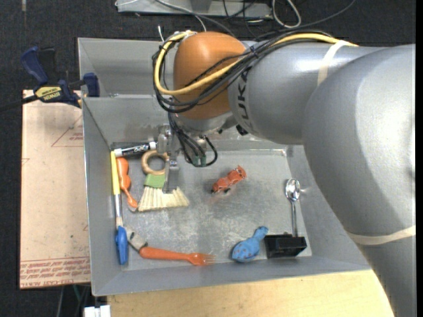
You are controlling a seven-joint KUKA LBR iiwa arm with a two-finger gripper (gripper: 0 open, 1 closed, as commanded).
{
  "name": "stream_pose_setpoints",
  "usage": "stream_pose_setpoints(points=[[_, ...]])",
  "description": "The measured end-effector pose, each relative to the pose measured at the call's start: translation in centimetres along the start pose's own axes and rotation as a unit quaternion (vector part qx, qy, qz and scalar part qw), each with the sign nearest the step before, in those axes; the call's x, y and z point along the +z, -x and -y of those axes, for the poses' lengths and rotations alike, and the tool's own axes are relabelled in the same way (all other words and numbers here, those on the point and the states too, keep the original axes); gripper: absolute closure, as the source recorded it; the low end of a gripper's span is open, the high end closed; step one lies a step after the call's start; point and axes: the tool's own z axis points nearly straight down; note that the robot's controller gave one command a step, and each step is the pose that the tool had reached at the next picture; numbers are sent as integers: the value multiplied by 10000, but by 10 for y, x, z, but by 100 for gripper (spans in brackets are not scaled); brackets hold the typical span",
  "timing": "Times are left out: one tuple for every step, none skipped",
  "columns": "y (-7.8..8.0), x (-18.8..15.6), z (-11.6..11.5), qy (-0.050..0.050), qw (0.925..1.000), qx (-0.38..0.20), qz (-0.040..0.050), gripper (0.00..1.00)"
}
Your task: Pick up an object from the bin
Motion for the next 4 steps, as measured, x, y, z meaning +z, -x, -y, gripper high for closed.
stream_pose_setpoints(points=[[1, -5, 1, 4, 10000, 10, 32, 0], [14, -54, 46, 8, 9947, -1025, 34, 0], [-7, 10, 67, 11, 9981, -608, 54, 0], [-32, 4, 62, 8, 9917, -1281, 107, 0]])
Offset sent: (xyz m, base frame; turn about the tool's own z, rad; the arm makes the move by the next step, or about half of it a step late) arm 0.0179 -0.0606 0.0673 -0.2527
